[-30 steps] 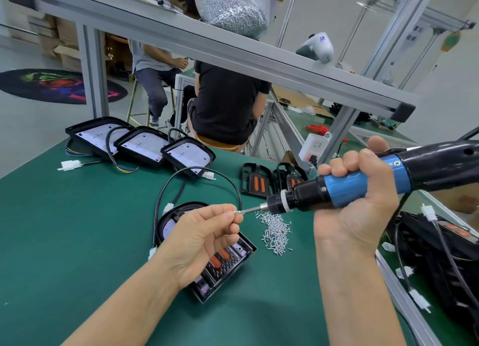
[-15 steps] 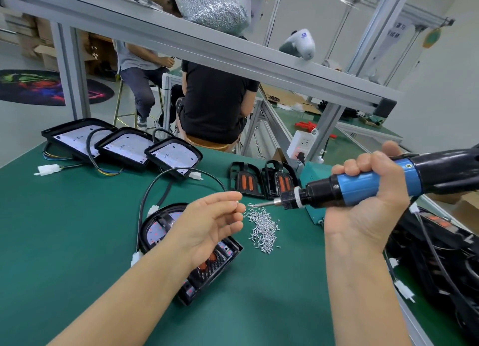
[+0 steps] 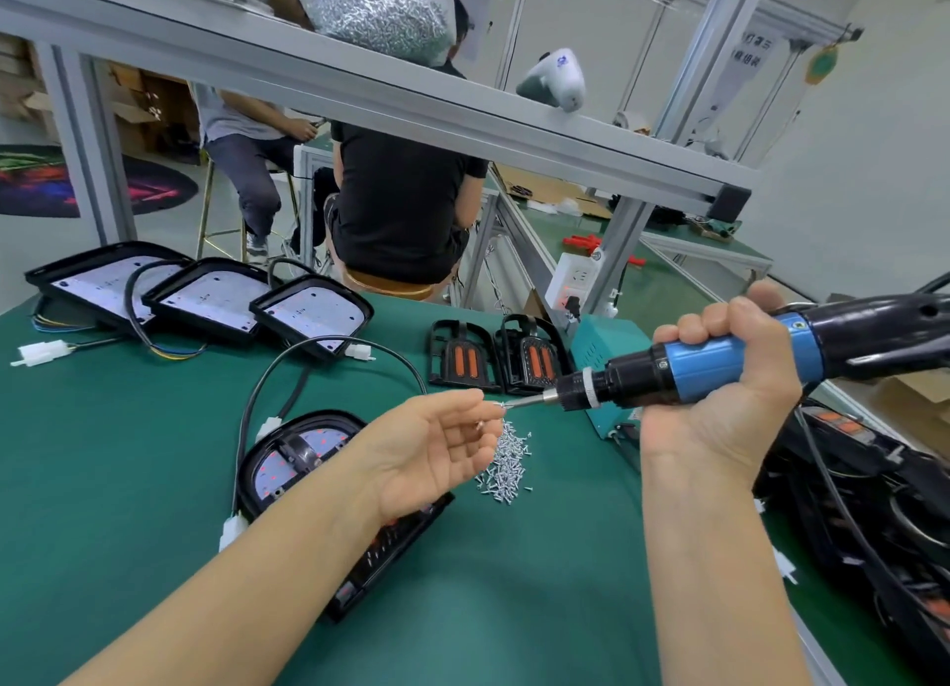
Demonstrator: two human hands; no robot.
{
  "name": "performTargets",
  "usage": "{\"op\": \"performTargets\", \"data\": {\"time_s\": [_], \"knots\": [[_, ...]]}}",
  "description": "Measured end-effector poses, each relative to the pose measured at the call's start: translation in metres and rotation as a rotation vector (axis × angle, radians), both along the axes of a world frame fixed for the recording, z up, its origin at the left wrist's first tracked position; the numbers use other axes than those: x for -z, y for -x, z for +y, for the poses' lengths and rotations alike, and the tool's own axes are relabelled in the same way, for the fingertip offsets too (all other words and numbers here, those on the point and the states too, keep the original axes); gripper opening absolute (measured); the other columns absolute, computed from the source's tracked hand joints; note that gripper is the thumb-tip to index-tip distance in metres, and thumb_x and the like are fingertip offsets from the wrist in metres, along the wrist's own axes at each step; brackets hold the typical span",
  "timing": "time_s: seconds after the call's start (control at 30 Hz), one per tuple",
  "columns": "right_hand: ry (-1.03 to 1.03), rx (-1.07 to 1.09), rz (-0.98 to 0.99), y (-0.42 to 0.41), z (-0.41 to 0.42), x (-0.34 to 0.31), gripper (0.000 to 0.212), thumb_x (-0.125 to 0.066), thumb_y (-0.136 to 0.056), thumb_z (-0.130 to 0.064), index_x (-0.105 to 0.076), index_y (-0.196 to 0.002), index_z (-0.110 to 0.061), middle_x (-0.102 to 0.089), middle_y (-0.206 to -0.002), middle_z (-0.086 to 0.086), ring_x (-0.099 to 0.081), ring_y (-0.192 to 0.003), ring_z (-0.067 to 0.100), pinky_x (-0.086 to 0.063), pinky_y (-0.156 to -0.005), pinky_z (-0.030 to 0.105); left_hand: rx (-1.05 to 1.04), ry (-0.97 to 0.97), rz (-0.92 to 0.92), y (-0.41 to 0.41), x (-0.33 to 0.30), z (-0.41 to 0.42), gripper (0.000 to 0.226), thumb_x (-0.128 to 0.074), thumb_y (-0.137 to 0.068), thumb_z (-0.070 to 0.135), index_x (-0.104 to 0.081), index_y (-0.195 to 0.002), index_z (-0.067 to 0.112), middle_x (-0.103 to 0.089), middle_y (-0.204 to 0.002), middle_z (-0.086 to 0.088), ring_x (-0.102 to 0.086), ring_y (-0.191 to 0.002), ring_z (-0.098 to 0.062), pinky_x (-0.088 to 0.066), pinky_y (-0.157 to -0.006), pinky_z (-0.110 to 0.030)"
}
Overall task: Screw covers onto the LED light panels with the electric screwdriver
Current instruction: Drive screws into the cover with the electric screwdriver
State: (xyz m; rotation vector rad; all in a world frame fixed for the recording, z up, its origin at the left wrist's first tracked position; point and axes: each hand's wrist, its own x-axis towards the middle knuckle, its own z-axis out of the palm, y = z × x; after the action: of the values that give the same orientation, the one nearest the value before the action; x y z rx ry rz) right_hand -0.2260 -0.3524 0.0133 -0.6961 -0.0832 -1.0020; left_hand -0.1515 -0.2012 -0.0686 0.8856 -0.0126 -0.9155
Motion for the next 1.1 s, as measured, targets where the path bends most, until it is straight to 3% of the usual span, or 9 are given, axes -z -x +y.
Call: {"op": "performTargets", "data": {"time_s": [0.1,0.17,0.27,0.33,0.5,0.57,0.67,0.9,1.1], "knots": [[0.001,0.004,0.006,-0.002,-0.004,0.001,0.022,-0.057,-0.072,-0.006,-0.057,-0.089,-0.02,-0.048,-0.057,-0.006,-0.046,-0.049,0.009,-0.045,-0.056,0.022,0.039,-0.002,0.004,0.002,0.003,-0.004,0.02,-0.066,-0.073,0.014,-0.072,-0.081,-0.003,-0.063,-0.07,-0.009,-0.058,-0.056,-0.013,-0.053,-0.049,-0.019],[0.012,0.017,0.017,-0.003,-0.005,0.002,0.023,-0.057,-0.071,-0.005,-0.057,-0.089,-0.019,-0.048,-0.056,-0.006,-0.046,-0.049,0.009,-0.045,-0.056,0.022,0.015,-0.12,-0.147,-0.001,0.0,-0.01,0.012,-0.067,-0.079,0.01,-0.07,-0.084,0.0,-0.064,-0.073,-0.008,-0.058,-0.06,-0.013,-0.053,-0.056,-0.02],[0.022,0.034,0.027,-0.004,-0.007,0.003,0.023,-0.057,-0.071,-0.005,-0.056,-0.09,-0.019,-0.048,-0.056,-0.006,-0.047,-0.049,0.009,-0.045,-0.056,0.022,0.012,-0.344,-0.4,-0.005,-0.01,-0.018,0.022,-0.061,-0.087,0.021,-0.072,-0.098,0.005,-0.073,-0.096,-0.004,-0.061,-0.096,-0.017,-0.038,-0.093,-0.035],[0.025,0.041,0.034,-0.004,-0.009,0.004,0.024,-0.057,-0.071,-0.005,-0.056,-0.091,-0.018,-0.048,-0.056,-0.006,-0.047,-0.049,0.009,-0.045,-0.056,0.022,0.056,-0.399,-0.48,-0.006,-0.014,-0.02,0.023,-0.062,-0.085,0.026,-0.075,-0.099,0.012,-0.074,-0.102,0.003,-0.057,-0.11,-0.014,-0.023,-0.101,-0.039],[0.026,0.057,0.043,-0.003,-0.013,0.007,0.025,-0.057,-0.07,-0.005,-0.055,-0.092,-0.018,-0.048,-0.056,-0.006,-0.047,-0.049,0.009,-0.045,-0.055,0.022,0.075,-0.373,-0.529,-0.005,-0.009,-0.013,0.021,-0.067,-0.077,0.03,-0.075,-0.092,0.016,-0.074,-0.095,0.004,-0.062,-0.095,-0.015,-0.035,-0.086,-0.038],[0.015,0.057,0.044,-0.003,-0.013,0.008,0.026,-0.058,-0.07,-0.004,-0.055,-0.091,-0.018,-0.048,-0.056,-0.006,-0.046,-0.049,0.009,-0.045,-0.055,0.023,0.04,-0.35,-0.524,-0.003,-0.006,-0.014,0.01,-0.067,-0.082,0.023,-0.076,-0.085,0.019,-0.074,-0.087,0.003,-0.062,-0.083,-0.011,-0.039,-0.08,-0.034],[0.001,0.05,0.039,-0.002,-0.012,0.008,0.025,-0.058,-0.07,-0.004,-0.056,-0.091,-0.018,-0.048,-0.056,-0.006,-0.046,-0.049,0.009,-0.045,-0.055,0.023,-0.033,-0.323,-0.477,-0.002,-0.002,-0.013,0.011,-0.068,-0.084,0.011,-0.076,-0.08,0.017,-0.073,-0.08,0.0,-0.062,-0.071,-0.009,-0.044,-0.074,-0.027],[-0.015,-0.003,0.0,-0.002,-0.003,0.005,0.022,-0.056,-0.073,-0.005,-0.057,-0.091,-0.018,-0.049,-0.057,-0.006,-0.047,-0.049,0.008,-0.045,-0.055,0.022,-0.022,-0.055,-0.27,0.006,0.005,-0.003,0.012,-0.068,-0.07,0.015,-0.077,-0.078,0.014,-0.071,-0.079,-0.001,-0.059,-0.064,-0.007,-0.045,-0.068,-0.025],[-0.004,-0.026,-0.002,-0.003,0.006,0.002,0.024,-0.057,-0.07,-0.006,-0.055,-0.09,-0.018,-0.048,-0.057,-0.006,-0.047,-0.049,0.009,-0.045,-0.054,0.022,-0.056,-0.008,-0.238,0.01,0.005,0.003,0.01,-0.067,-0.07,0.016,-0.077,-0.072,0.015,-0.07,-0.077,0.0,-0.057,-0.062,-0.007,-0.045,-0.066,-0.025]]}}
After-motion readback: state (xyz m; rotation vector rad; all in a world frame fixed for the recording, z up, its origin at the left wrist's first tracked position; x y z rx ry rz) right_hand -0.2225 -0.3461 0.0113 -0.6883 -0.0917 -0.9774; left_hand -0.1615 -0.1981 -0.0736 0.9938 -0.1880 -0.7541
